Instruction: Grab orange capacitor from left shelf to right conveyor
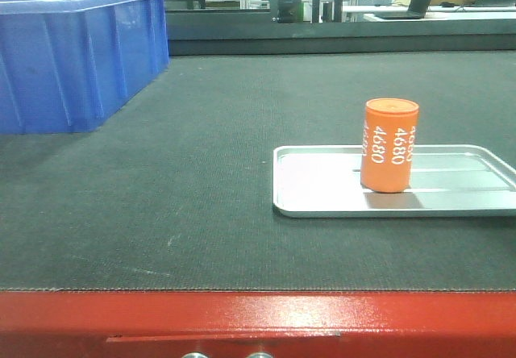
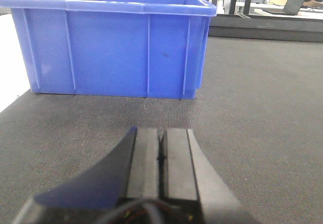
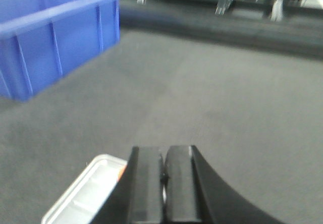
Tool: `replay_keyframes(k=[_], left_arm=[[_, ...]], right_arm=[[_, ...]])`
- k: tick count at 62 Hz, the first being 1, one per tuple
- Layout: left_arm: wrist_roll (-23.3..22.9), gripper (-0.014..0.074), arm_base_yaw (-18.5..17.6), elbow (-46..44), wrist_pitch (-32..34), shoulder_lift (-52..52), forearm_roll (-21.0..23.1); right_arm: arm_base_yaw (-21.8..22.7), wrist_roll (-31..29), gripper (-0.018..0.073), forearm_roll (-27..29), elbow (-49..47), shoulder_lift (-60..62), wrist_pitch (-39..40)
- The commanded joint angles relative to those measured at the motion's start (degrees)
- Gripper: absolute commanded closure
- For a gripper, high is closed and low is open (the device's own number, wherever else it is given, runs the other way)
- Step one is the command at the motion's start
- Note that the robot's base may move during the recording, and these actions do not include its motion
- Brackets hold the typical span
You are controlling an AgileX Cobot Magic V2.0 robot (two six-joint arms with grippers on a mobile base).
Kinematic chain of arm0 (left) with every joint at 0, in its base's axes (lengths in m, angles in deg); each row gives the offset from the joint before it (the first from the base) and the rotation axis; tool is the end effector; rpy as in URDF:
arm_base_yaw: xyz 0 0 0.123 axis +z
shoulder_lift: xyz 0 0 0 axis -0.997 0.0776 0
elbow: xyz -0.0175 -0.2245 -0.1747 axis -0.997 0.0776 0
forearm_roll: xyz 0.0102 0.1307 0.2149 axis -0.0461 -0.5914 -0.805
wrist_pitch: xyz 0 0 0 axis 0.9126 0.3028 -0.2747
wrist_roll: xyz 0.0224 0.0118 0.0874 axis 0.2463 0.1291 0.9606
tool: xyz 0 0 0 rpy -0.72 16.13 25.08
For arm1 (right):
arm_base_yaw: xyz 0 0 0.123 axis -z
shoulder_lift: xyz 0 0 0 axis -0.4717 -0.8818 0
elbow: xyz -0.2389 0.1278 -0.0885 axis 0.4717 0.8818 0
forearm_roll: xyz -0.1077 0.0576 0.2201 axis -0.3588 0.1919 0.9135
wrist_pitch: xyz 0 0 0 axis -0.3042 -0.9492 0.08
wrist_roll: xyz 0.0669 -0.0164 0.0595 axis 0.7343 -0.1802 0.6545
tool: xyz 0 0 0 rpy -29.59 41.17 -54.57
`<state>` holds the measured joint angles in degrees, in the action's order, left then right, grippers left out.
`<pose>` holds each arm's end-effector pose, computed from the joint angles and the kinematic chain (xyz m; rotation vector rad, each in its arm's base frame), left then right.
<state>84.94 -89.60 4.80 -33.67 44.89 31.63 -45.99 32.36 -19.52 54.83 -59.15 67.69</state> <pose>0.0567 -0.0044 0.1985 0.0222 1.5569 -0.0951 0.1208 0.0377 0.3247 -0.2365 1.6426 0.2377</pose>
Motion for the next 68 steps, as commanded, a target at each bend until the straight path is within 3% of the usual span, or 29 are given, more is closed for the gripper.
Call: replay_keyframes(k=[1, 45, 53, 68], left_arm=[[0.0, 0.0723, -0.09, -0.22, 4.79, -0.69, 0.2], [0.0, 0.0723, -0.09, -0.22, 4.79, -0.69, 0.2], [0.0, 0.0723, -0.09, -0.22, 4.79, -0.69, 0.2], [0.0, 0.0723, -0.09, -0.22, 4.79, -0.69, 0.2]], right_arm=[[0.29, 0.08, 0.0524, -0.41, -2.23, 3.7, 2.5], [0.6, 0.08, 0.0522, -0.41, -1.65, 6.99, 2.55], [4.09, 0.02, 0.0522, 0.09, -0.39, 8.48, 0.85], [16.11, -0.6, 0.0522, 4.09, 10.85, 20.63, 0.81]])
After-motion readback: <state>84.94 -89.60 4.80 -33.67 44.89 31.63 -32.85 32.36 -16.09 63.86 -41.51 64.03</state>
